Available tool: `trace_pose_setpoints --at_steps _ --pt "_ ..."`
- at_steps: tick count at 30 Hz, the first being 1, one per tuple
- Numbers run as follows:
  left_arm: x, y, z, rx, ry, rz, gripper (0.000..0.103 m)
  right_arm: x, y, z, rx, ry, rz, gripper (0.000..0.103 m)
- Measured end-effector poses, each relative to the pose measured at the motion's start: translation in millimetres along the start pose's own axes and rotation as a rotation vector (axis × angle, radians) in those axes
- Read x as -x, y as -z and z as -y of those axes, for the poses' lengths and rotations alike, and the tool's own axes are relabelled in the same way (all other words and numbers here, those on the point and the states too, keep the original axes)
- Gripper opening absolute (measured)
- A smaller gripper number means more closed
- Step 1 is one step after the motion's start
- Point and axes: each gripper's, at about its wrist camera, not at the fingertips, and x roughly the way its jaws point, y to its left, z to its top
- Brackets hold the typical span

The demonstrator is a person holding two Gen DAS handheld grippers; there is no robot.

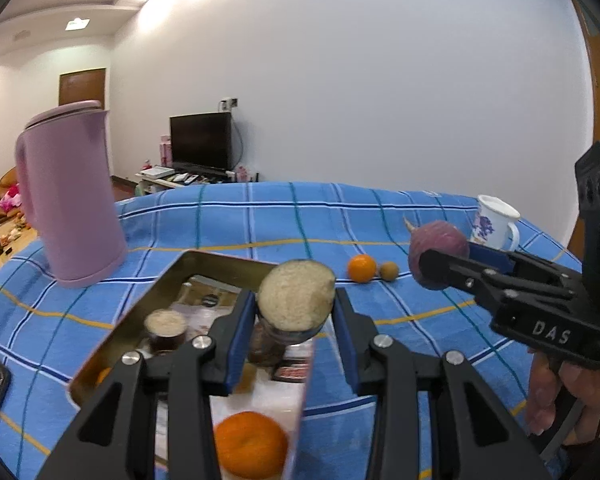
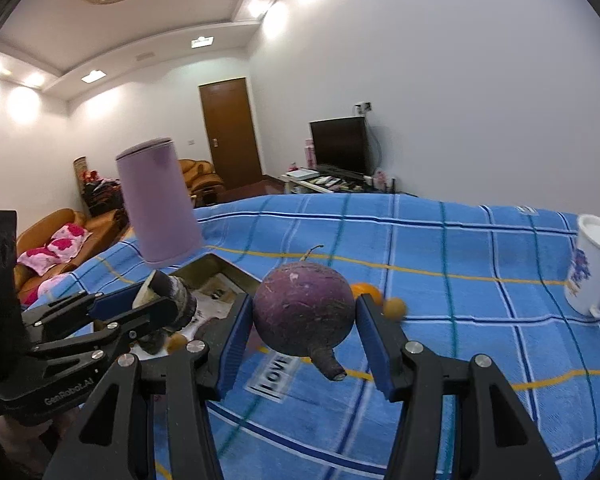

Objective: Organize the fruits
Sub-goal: 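Carry the tuber piece and radish over the tin with both grippers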

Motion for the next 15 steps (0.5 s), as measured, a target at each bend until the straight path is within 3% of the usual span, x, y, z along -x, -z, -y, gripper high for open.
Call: trace_pose_setpoints --at_steps 15 --pt "4 10 -65 0.091 -0.112 -0.030 0.040 -36 -10 -53 0.074 -0.104 -0.044 0.054"
